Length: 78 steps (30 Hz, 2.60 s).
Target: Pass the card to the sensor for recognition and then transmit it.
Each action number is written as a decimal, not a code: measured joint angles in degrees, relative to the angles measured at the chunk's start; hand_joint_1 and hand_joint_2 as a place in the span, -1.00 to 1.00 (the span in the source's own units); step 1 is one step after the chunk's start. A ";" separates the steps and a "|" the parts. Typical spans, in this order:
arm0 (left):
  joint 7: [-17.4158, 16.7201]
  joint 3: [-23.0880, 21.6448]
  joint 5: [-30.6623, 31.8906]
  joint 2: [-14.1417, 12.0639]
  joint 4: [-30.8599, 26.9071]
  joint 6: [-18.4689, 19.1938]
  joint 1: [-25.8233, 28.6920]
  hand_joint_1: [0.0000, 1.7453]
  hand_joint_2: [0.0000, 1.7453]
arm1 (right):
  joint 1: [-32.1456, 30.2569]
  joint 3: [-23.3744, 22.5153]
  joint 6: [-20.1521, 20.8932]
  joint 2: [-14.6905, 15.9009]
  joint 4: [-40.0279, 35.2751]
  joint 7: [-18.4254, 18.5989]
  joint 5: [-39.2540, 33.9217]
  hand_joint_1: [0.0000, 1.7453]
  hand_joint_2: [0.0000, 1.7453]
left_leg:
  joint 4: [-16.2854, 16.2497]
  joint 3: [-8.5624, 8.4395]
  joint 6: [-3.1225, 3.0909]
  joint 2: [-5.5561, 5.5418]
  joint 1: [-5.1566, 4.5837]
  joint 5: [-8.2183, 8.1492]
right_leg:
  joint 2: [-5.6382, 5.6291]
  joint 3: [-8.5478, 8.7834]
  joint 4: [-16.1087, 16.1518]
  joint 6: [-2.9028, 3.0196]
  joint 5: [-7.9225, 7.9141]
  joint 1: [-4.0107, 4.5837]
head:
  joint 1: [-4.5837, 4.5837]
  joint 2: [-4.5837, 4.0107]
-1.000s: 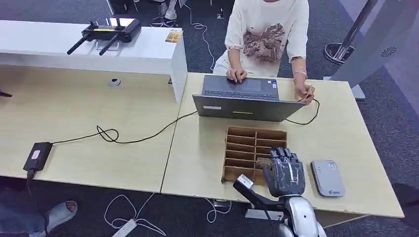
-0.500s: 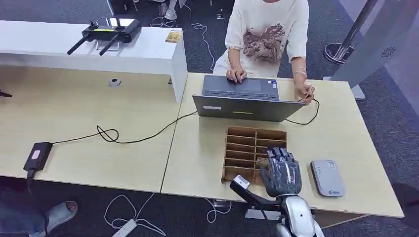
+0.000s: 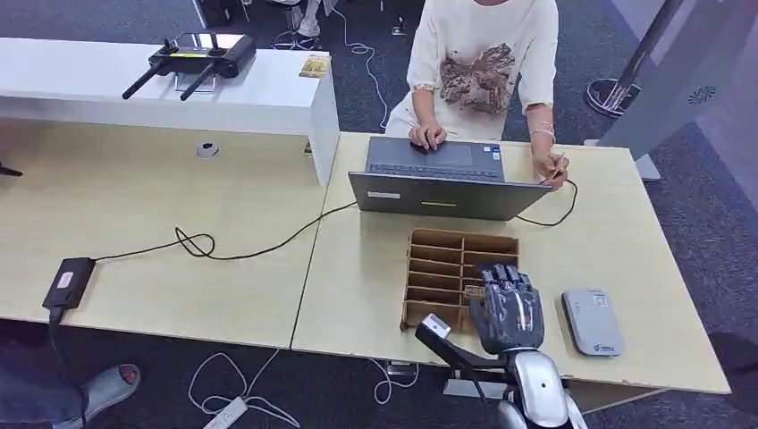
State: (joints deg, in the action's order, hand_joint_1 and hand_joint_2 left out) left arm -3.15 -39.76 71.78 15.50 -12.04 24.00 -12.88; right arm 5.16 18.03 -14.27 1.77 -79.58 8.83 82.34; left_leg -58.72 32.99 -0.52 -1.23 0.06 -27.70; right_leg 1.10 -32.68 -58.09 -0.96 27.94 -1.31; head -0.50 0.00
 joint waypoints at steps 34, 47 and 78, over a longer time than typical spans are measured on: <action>-8.66 12.88 -9.00 1.05 0.00 0.61 0.60 -1.00 -1.00 | -0.23 0.00 1.84 0.00 0.09 1.05 1.97 -0.06 1.00 | 0.00 -0.10 0.03 0.07 0.00 -0.02 | -0.02 0.08 0.00 0.01 0.00 0.00 | 0.00 0.00; -12.74 18.45 -13.27 1.44 0.00 0.33 0.41 -1.00 -1.00 | -0.42 -0.52 2.10 0.00 -0.26 1.38 3.04 0.24 1.00 | 0.00 -0.11 0.03 0.09 0.00 -0.02 | -0.04 0.08 0.00 0.01 0.00 0.00 | 0.00 0.00; -17.57 31.22 -19.85 1.53 0.00 -3.17 0.59 -1.00 -1.00 | -1.30 -2.12 2.64 -0.35 -1.05 1.81 4.15 0.56 1.00 | 0.00 -0.33 0.12 0.30 -0.03 -0.10 | -0.27 0.23 0.01 0.04 -0.01 -0.02 | 0.00 0.00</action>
State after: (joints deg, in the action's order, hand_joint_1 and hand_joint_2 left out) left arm -20.72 -8.55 51.93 17.03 -12.04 20.83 -12.29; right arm 3.86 15.91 -11.63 1.42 -80.63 10.64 86.49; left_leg -58.72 32.66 -0.40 -0.93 0.04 -27.80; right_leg 0.83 -32.46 -58.08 -0.91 27.93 -1.33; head -0.50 0.00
